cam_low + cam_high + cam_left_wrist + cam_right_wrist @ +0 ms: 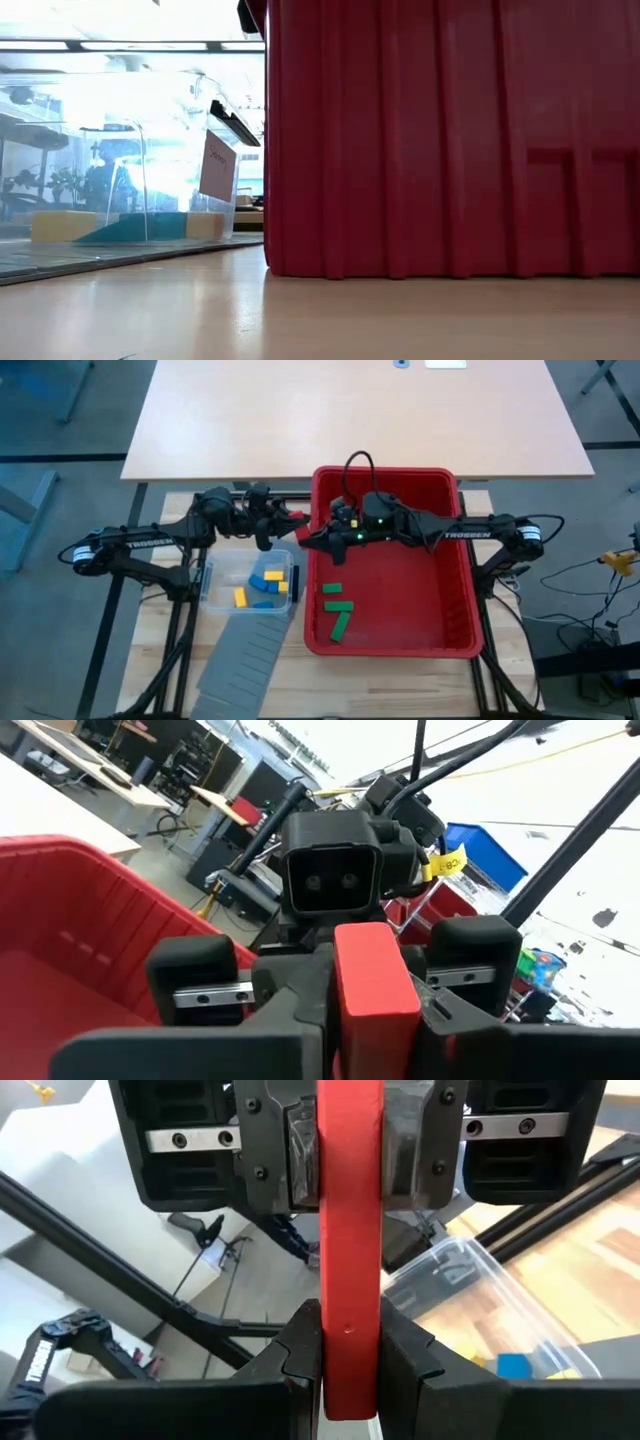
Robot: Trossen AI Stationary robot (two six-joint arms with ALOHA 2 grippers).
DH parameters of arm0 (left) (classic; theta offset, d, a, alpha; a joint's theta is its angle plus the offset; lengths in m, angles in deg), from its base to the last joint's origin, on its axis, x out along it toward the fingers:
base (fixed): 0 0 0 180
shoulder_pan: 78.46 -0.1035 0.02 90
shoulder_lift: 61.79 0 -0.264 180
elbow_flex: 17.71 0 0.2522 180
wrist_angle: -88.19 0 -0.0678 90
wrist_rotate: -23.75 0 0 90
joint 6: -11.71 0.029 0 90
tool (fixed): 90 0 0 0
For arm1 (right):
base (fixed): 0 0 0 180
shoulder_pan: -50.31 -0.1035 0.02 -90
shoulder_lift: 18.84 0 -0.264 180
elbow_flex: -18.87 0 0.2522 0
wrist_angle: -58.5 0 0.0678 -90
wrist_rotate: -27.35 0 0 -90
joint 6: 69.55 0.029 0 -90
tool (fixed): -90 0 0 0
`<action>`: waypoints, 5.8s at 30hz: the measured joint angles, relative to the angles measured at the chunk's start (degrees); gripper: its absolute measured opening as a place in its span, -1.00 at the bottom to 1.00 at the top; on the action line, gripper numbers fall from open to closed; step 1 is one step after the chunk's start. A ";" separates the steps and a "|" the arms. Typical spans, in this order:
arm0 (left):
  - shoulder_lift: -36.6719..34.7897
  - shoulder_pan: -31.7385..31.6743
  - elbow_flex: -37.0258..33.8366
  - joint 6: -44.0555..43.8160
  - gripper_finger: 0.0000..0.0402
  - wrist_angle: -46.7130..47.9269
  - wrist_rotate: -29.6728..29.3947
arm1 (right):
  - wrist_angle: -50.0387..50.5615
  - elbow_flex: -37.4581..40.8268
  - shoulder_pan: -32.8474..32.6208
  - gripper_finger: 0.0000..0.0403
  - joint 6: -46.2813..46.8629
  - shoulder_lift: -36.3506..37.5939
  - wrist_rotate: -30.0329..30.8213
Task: Sort blocks
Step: Remove the red block from the red bin, then remove the top red block from the red bin
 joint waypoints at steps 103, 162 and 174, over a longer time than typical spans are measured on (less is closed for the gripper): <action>-18.07 -0.02 -2.19 8.88 0.37 80.99 -3.67 | 29.90 0.25 25.05 -0.66 -22.67 -18.21 9.72; -15.81 0.00 -2.14 7.40 0.37 80.54 -0.66 | 32.70 -3.96 24.74 -0.77 -22.22 -30.95 9.27; -15.82 0.00 -2.14 7.64 0.37 80.56 -0.68 | 34.11 -3.95 24.74 -0.86 -18.14 -26.71 9.72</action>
